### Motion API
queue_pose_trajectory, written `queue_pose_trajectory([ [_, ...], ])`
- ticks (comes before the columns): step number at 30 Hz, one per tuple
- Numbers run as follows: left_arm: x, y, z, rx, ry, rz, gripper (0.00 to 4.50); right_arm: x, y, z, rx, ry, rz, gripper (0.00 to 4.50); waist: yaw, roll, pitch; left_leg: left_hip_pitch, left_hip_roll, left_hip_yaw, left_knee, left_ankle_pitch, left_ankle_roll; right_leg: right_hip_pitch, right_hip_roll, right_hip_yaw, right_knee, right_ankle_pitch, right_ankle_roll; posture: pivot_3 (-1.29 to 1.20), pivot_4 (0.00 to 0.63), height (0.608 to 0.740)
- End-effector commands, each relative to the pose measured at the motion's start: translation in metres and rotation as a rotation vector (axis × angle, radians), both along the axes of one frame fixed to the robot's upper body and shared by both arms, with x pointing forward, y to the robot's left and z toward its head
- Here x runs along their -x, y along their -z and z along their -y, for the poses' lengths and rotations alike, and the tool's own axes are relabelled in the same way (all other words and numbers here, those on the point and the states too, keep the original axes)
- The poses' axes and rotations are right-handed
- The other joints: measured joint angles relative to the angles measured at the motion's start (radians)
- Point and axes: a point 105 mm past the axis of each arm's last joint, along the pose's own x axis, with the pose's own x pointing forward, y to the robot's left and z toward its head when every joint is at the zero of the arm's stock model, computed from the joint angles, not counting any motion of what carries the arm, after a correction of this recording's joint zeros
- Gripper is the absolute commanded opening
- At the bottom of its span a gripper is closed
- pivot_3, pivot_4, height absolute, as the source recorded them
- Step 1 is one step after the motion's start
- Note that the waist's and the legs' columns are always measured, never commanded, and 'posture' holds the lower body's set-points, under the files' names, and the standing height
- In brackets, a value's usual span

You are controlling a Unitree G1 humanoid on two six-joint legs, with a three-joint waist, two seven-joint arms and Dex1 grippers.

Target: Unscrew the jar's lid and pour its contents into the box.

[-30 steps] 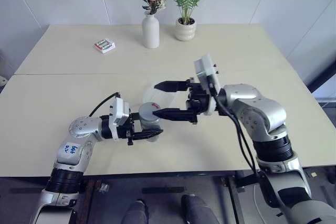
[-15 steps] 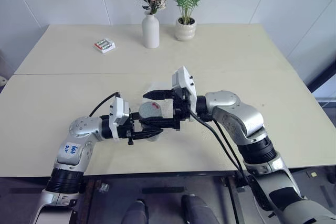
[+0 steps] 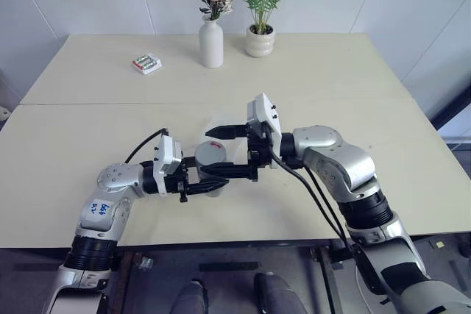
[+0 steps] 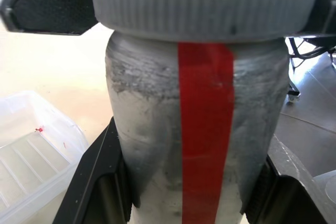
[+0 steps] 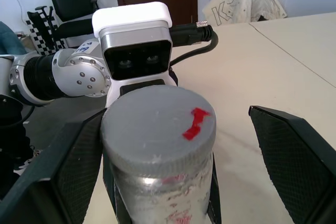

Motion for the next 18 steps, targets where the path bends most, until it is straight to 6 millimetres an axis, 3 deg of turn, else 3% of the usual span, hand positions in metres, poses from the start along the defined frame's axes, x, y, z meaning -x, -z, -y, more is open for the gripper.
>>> queue_pose_trajectory([
  [1, 0.006, -0.009, 0.004, 0.011, 0.043, 0.044, 2.09, -0.005, -0.016, 0.016, -0.043, 0.048, 0.041, 4.46, 0.000, 0.000, 0.000, 0.000, 0.000, 0.000, 0.000, 0.000, 0.000, 0.000, 0.000, 0.000, 0.000, 0.000, 0.000, 0.00, 0.150, 0.740],
  [18, 0.005, -0.010, 0.004, 0.006, 0.046, 0.044, 2.09, -0.018, -0.012, 0.038, -0.044, 0.126, 0.023, 4.46, 0.000, 0.000, 0.000, 0.000, 0.000, 0.000, 0.000, 0.000, 0.000, 0.000, 0.000, 0.000, 0.000, 0.000, 0.000, 0.00, 0.150, 0.740],
])
